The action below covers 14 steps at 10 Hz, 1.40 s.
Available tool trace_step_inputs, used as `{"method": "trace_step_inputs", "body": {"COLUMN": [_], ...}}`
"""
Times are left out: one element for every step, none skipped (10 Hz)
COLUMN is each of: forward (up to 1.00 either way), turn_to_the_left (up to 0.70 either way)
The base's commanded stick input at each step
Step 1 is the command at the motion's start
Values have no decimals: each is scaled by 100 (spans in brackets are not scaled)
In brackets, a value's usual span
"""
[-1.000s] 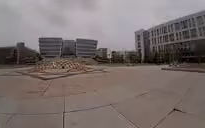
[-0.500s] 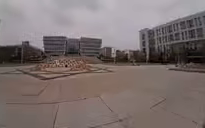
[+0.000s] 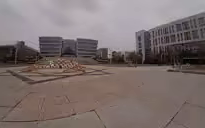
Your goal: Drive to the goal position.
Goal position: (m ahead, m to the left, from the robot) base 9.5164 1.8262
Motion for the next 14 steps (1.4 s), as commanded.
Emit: {"method": "trace_step_inputs", "body": {"forward": [100, 100, 100, 100, 100, 100, 100, 100, 100, 100, 100, 100, 100, 100], "turn_to_the_left": [-28, -12, 0, 0, -24, -5, 0, 0, 0, 0, 0, 0, 0, 0]}}
